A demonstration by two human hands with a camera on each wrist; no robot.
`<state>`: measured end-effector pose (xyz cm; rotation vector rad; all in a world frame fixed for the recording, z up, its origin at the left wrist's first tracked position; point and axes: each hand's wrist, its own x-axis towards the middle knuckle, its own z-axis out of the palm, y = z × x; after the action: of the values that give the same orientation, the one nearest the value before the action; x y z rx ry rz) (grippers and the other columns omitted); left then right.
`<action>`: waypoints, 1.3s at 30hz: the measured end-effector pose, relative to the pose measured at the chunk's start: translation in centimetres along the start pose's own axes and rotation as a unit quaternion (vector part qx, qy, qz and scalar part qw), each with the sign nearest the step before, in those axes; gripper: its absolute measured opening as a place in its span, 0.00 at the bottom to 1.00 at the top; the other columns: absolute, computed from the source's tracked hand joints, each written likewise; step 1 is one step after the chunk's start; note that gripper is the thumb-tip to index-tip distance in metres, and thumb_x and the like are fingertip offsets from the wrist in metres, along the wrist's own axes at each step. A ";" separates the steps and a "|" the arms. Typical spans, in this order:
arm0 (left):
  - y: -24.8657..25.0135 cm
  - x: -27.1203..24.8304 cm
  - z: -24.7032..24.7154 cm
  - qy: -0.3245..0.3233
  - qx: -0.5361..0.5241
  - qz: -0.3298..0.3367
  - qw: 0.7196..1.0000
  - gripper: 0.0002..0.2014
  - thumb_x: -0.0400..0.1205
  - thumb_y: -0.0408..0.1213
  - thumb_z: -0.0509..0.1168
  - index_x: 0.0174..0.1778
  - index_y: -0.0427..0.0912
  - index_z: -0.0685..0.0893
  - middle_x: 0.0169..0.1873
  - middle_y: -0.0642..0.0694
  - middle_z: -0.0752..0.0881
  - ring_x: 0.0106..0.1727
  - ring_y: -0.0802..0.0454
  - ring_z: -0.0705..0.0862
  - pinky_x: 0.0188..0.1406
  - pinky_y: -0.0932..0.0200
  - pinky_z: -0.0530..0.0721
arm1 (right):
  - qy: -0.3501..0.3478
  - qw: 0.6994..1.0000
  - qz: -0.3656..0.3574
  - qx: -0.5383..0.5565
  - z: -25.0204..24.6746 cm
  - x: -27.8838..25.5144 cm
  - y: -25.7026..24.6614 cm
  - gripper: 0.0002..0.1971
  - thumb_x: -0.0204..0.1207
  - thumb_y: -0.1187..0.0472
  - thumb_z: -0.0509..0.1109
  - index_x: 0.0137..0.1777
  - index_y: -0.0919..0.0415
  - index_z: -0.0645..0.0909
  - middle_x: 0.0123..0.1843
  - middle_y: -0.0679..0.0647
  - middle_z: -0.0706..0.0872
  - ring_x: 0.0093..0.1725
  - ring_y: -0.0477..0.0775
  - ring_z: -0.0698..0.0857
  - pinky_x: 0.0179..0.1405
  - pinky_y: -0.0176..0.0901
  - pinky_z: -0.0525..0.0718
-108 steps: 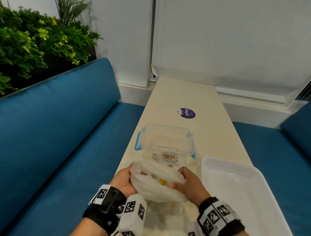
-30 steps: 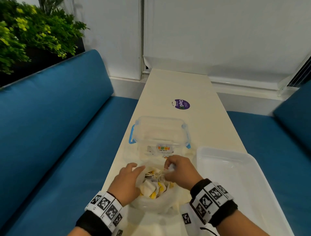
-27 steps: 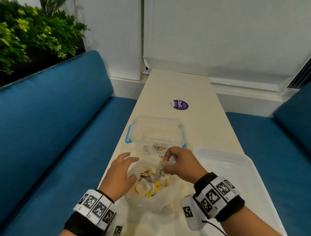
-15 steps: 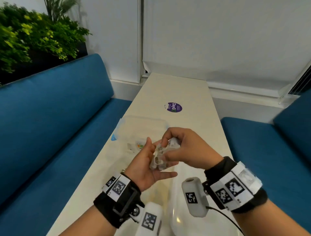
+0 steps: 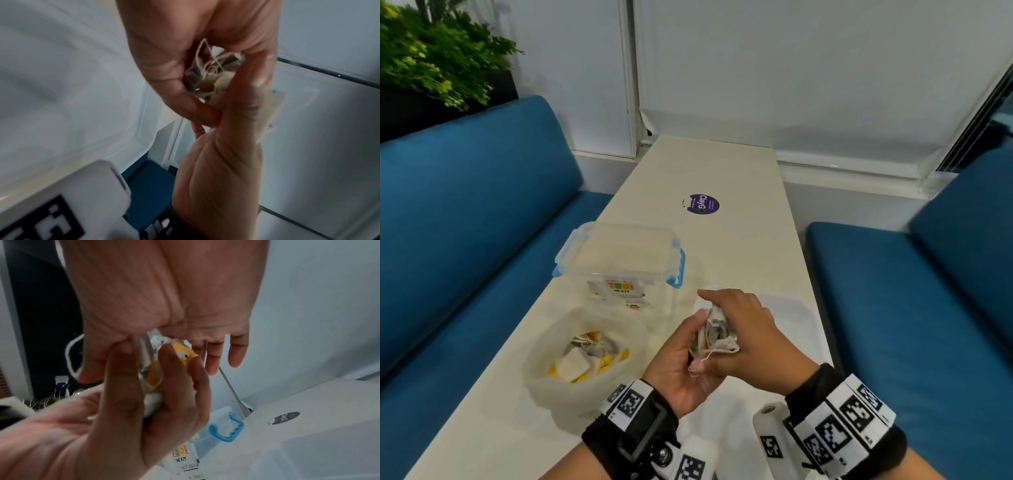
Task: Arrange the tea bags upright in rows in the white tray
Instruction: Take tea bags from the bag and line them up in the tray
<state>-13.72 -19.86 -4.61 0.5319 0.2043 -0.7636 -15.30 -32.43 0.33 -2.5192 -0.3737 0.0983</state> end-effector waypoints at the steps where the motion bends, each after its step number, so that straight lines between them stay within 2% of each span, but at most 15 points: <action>1: -0.1 0.2 0.1 -0.001 0.007 -0.005 1.000 0.23 0.58 0.41 0.83 0.45 0.34 0.89 0.40 0.39 0.89 0.37 0.48 0.90 0.32 0.59 0.88 | -0.004 1.000 0.006 -0.017 -0.1 -0.1 0.1 0.44 0.62 0.39 0.77 0.77 0.40 0.60 0.71 0.41 0.68 0.72 0.45 0.63 0.68 0.42 0.61; 6: -0.5 0.7 0.6 0.032 0.080 0.007 0.996 0.10 0.71 0.42 0.66 0.38 0.42 0.90 0.36 0.44 0.89 0.34 0.51 0.88 0.30 0.61 0.85 | -0.055 0.994 0.025 -0.094 0.3 -0.3 0.2 0.49 0.66 0.44 0.75 0.82 0.46 0.50 0.76 0.45 0.64 0.77 0.49 0.61 0.74 0.47 0.60; 9: -0.4 0.7 0.8 0.034 0.069 0.002 0.997 0.09 0.70 0.37 0.65 0.35 0.40 0.90 0.36 0.43 0.88 0.35 0.50 0.88 0.32 0.60 0.84 | -0.041 0.998 0.032 -0.028 0.2 -0.3 0.3 0.53 0.64 0.47 0.78 0.83 0.45 0.47 0.76 0.44 0.62 0.76 0.47 0.62 0.73 0.44 0.60; 11: -0.2 0.7 0.5 0.052 0.050 -0.007 0.997 0.06 0.68 0.34 0.68 0.37 0.38 0.88 0.35 0.43 0.86 0.34 0.50 0.85 0.31 0.61 0.83 | 0.014 1.000 0.010 0.002 0.3 -0.5 0.3 0.49 0.64 0.50 0.78 0.81 0.42 0.53 0.75 0.43 0.63 0.74 0.45 0.63 0.69 0.39 0.61; 13: 0.0 0.6 0.3 0.056 0.016 -0.009 0.998 0.09 0.65 0.32 0.71 0.40 0.37 0.86 0.36 0.43 0.82 0.37 0.52 0.80 0.28 0.63 0.81 | 0.105 0.993 -0.052 -0.027 0.5 -0.8 0.3 0.35 0.62 0.51 0.74 0.71 0.36 0.68 0.68 0.44 0.70 0.67 0.44 0.68 0.60 0.36 0.64; 15: 0.3 0.4 0.0 0.069 -0.001 0.000 0.998 0.08 0.66 0.31 0.70 0.40 0.35 0.85 0.34 0.43 0.81 0.34 0.53 0.80 0.25 0.65 0.81 | 0.172 0.974 -0.117 -0.091 0.5 -1.1 -0.2 0.16 0.61 0.52 0.70 0.51 0.37 0.81 0.52 0.45 0.78 0.51 0.46 0.73 0.46 0.34 0.67; 18: 0.7 -1.0 -0.1 0.090 0.006 0.030 0.995 0.06 0.67 0.29 0.67 0.39 0.33 0.81 0.29 0.40 0.83 0.25 0.51 0.84 0.26 0.63 0.85 | 0.180 0.964 -0.163 -0.111 0.9 -1.0 -0.6 0.10 0.59 0.59 0.75 0.36 0.43 0.81 0.32 0.44 0.73 0.31 0.46 0.72 0.26 0.30 0.62; 21: 1.2 -2.1 -0.5 0.084 0.017 0.051 0.995 0.07 0.69 0.30 0.66 0.41 0.32 0.81 0.30 0.38 0.85 0.26 0.49 0.86 0.28 0.58 0.88 | 0.154 0.981 -0.116 -0.033 1.3 -0.9 -0.8 0.09 0.64 0.61 0.74 0.40 0.45 0.80 0.27 0.41 0.72 0.28 0.41 0.71 0.24 0.31 0.68; 23: 1.3 -2.5 -0.8 0.084 0.034 0.054 0.994 0.11 0.68 0.31 0.66 0.45 0.32 0.82 0.33 0.37 0.86 0.29 0.48 0.87 0.29 0.56 0.88 | 0.096 0.986 -0.068 0.119 1.3 -1.0 -1.0 0.09 0.70 0.63 0.73 0.39 0.45 0.82 0.30 0.45 0.81 0.30 0.41 0.77 0.30 0.36 0.78; 25: 1.3 -2.7 -1.0 0.079 0.036 0.056 0.995 0.13 0.67 0.31 0.66 0.47 0.31 0.82 0.35 0.36 0.86 0.32 0.47 0.87 0.29 0.56 0.89 | 0.043 0.960 -0.026 0.275 0.8 -1.1 -1.1 0.12 0.73 0.69 0.73 0.36 0.49 0.83 0.32 0.50 0.85 0.30 0.42 0.81 0.32 0.37 0.81; 27: 1.2 -2.7 -1.2 0.070 0.040 0.060 0.995 0.12 0.68 0.30 0.65 0.45 0.30 0.81 0.32 0.36 0.87 0.29 0.46 0.87 0.28 0.56 0.89 | 0.021 0.938 0.015 0.345 0.6 -1.0 -0.7 0.09 0.74 0.72 0.70 0.38 0.59 0.82 0.33 0.53 0.86 0.31 0.50 0.83 0.26 0.40 0.80; 30: 0.8 -2.5 -1.4 0.065 0.060 0.075 0.993 0.11 0.71 0.27 0.63 0.48 0.29 0.81 0.33 0.34 0.88 0.31 0.44 0.89 0.29 0.56 0.89 | 0.034 0.925 0.077 0.369 0.9 -1.1 0.0 0.03 0.73 0.72 0.71 0.38 0.67 0.82 0.33 0.59 0.86 0.27 0.56 0.82 0.24 0.45 0.80; 34: 0.1 -1.6 -1.6 0.078 0.103 0.117 0.985 0.12 0.69 0.22 0.67 0.49 0.27 0.81 0.37 0.34 0.86 0.35 0.45 0.88 0.35 0.58 0.88 | 0.041 0.918 0.122 0.374 0.9 -1.2 -0.1 0.19 0.59 0.56 0.84 0.36 0.69 0.81 0.31 0.63 0.87 0.30 0.61 0.85 0.26 0.46 0.81; 36: 0.1 -1.1 -1.4 0.103 0.120 0.138 0.978 0.10 0.69 0.21 0.67 0.46 0.29 0.80 0.31 0.38 0.85 0.30 0.48 0.86 0.30 0.61 0.86 | 0.032 0.929 0.142 0.341 1.2 -1.0 -0.2 0.16 0.59 0.65 0.84 0.36 0.66 0.78 0.28 0.60 0.85 0.26 0.53 0.83 0.24 0.44 0.81; 39: 0.3 -0.1 -1.2 0.149 0.116 0.179 0.965 0.13 0.77 0.19 0.61 0.54 0.34 0.79 0.31 0.41 0.85 0.24 0.52 0.84 0.21 0.64 0.82 | 0.029 0.925 0.192 0.326 1.8 -0.8 0.2 0.18 0.64 0.75 0.76 0.43 0.61 0.70 0.28 0.56 0.79 0.23 0.50 0.80 0.23 0.44 0.80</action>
<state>-13.56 -18.98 -5.49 0.8814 0.2901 -0.3514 -16.31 -31.86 -1.24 -1.8905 0.1694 0.2535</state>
